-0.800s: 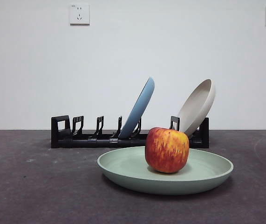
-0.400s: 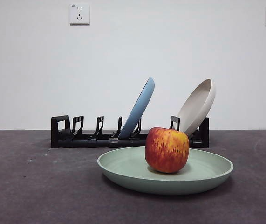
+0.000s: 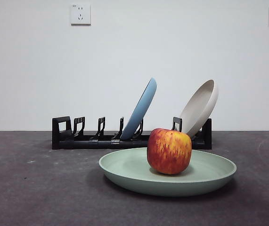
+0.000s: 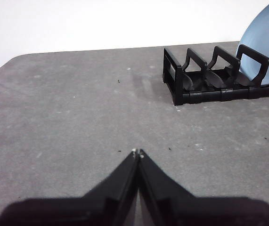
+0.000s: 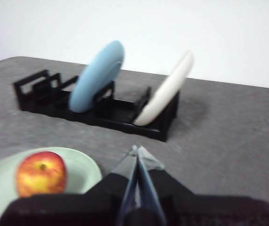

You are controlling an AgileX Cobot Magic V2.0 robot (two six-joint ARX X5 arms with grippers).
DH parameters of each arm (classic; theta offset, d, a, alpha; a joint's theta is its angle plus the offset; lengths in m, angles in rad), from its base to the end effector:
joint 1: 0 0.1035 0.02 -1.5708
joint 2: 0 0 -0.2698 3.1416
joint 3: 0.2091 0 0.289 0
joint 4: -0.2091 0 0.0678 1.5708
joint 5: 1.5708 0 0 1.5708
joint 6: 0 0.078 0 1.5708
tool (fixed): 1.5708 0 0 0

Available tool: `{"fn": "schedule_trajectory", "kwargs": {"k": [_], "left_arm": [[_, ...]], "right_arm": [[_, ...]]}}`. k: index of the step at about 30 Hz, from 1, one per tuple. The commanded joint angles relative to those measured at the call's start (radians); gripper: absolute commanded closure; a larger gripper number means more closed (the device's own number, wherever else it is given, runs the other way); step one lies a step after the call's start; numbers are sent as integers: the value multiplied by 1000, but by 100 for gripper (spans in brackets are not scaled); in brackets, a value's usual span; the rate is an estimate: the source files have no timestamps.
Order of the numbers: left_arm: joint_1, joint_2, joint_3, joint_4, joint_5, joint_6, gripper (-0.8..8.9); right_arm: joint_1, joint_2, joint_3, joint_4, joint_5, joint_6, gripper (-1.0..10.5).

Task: Take the green plate from the plate rack,put the plate on the table,take the apple from the table,put the apple in the plate

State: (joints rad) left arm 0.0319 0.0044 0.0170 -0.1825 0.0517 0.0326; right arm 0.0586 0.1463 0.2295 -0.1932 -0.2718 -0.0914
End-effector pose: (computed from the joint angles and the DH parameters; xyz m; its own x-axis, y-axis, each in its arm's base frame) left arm 0.1758 0.0016 0.1436 0.9854 -0.0203 -0.1689 0.0246 0.9994 0.0234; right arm 0.1704 0.0310 0.2104 0.9401 0.3241 -0.1057 -0.3315 0.9415 -0.0614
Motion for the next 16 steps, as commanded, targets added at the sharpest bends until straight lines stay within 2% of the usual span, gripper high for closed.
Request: {"fn": "schedule_trajectory", "kwargs": {"k": [1, 6, 16], "left_arm": [[3, -2, -13, 2, 2, -7, 817], [3, -2, -13, 2, 2, -7, 817], [3, -2, -13, 2, 2, -7, 817]], "right_arm": [[-1, -42, -79, 15, 50, 17, 946], [-1, -97, -177, 55, 146, 18, 946], [0, -145, -224, 42, 148, 35, 946]]}}
